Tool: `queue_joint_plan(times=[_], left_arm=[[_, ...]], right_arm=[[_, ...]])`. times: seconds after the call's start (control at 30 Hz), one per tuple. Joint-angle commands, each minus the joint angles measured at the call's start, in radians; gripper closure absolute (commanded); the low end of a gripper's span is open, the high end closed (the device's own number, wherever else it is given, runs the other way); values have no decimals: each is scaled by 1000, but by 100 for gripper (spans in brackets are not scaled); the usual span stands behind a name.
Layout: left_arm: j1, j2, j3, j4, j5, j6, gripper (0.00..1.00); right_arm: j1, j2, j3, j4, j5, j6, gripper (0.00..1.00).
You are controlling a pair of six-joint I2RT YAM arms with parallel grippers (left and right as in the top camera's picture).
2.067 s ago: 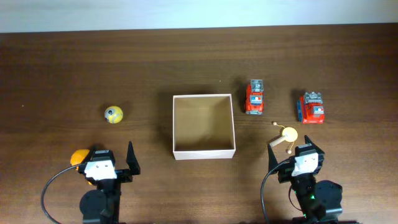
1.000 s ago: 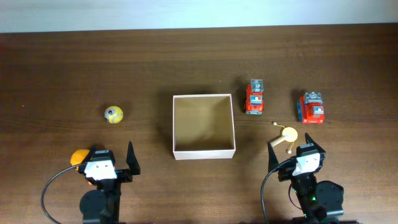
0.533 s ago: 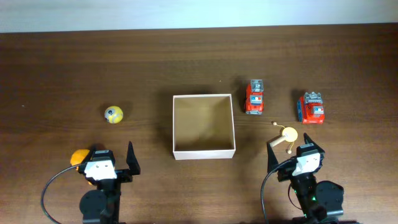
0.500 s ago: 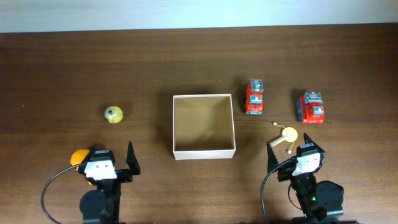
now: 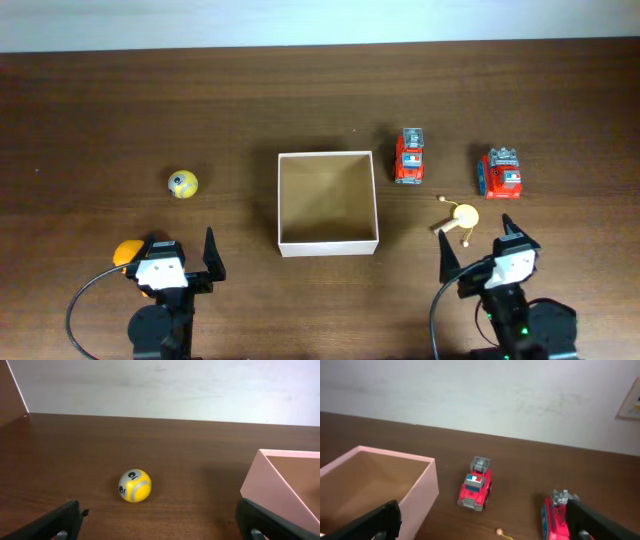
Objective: Pack container
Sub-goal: 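Move the right gripper up and over the left red fire truck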
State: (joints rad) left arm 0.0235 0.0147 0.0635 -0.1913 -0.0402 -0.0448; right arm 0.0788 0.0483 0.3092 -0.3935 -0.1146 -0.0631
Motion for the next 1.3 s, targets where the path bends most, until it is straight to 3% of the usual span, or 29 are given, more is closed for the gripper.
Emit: queue_joint_plan(times=[0.0,0.4,0.53,0.63,0.87,1.03,1.27], left_arm=[[-3,-4,-8,4,11,19,1],[-3,-4,-8,4,11,19,1],[-3,-4,-8,4,11,19,1],[-3,-4,-8,4,11,19,1],[-3,-4,-8,4,11,19,1],[-3,-4,-8,4,11,19,1],[-3,-4,-8,4,11,19,1]], right_arm=[[6,74,112,-54,-7,20,1],[6,525,555,-398,-15,20,1],[6,673,676,-484,-150,19,1],[6,751,706,-492,-281,19,1],[6,893,706,-509,-327,18,1],[6,997,715,-509,-286,2,1],[6,1204,890,-616,-14,79,1]])
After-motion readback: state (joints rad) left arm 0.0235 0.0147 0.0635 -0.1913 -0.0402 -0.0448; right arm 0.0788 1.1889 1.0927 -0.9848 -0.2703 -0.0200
